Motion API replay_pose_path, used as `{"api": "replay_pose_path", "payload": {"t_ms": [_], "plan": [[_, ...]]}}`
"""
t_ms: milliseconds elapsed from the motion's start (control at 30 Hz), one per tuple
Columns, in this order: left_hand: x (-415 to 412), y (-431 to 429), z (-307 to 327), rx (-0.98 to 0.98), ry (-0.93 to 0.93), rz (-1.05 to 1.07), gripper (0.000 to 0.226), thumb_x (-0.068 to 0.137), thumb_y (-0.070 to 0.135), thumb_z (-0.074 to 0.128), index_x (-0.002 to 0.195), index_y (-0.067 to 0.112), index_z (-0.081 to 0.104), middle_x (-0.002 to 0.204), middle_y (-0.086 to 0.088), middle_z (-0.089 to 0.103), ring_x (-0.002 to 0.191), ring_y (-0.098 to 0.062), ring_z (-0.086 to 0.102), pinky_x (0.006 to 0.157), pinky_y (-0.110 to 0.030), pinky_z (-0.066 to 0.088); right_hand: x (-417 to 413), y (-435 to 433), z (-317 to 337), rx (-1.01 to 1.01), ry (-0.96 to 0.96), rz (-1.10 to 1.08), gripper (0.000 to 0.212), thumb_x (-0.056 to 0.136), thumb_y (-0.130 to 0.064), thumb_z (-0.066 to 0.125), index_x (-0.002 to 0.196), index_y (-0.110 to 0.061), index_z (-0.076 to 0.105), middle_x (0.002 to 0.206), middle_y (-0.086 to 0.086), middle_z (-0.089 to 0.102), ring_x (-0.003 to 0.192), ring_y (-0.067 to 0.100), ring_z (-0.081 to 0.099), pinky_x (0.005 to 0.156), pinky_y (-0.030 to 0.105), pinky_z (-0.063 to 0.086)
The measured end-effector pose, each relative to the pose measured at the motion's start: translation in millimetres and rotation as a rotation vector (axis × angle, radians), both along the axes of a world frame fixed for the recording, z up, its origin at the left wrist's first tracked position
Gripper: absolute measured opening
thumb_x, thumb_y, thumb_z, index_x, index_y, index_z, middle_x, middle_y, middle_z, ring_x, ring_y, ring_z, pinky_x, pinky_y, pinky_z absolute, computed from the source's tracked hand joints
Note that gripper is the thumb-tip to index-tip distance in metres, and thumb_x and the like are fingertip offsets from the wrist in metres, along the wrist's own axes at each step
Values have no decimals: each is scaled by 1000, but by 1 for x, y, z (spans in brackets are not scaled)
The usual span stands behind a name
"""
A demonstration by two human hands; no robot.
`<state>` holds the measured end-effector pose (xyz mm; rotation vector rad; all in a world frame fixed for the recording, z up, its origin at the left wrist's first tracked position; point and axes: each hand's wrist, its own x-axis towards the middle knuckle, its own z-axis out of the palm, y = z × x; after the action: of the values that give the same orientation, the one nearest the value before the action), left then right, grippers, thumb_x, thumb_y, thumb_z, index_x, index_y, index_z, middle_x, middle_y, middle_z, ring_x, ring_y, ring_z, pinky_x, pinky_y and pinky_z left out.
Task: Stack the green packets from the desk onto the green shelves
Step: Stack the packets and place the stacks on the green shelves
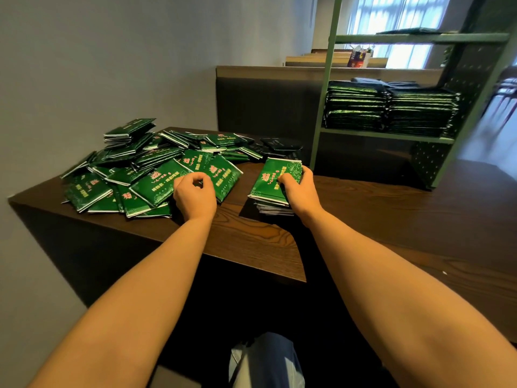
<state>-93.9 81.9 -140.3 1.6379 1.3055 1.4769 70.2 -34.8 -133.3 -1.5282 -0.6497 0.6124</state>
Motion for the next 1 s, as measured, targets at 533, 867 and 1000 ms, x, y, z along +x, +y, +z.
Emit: {"api": "replay_pose_path", "payload": {"t_ms": [533, 867, 1000], "plan": [[15, -46, 56, -347, -150, -469, 15, 84, 9, 72, 98, 15, 74, 90, 2, 69, 90, -18, 66, 87, -38, 57, -18, -8, 18, 63, 126, -89, 85, 97, -55, 60, 161, -19, 18, 149, 8, 49, 133, 29, 54, 115, 52, 43], [18, -63, 40, -98, 161, -563, 8, 84, 24, 72, 86, 18, 67, 83, 3, 67, 78, -16, 63, 77, -38, 54, -15, -16, 17, 65, 122, -29, 76, 97, -31, 68, 157, -15, 24, 133, 4, 56, 111, 17, 60, 99, 37, 47], [2, -49, 34, 2, 160, -502, 11, 92, 20, 58, 89, 19, 69, 81, 4, 67, 76, -14, 61, 74, -34, 52, -20, -10, 16, 75, 96, -37, 74, 96, -23, 70, 155, -13, 26, 134, 8, 57, 118, 24, 61, 104, 40, 49]]}}
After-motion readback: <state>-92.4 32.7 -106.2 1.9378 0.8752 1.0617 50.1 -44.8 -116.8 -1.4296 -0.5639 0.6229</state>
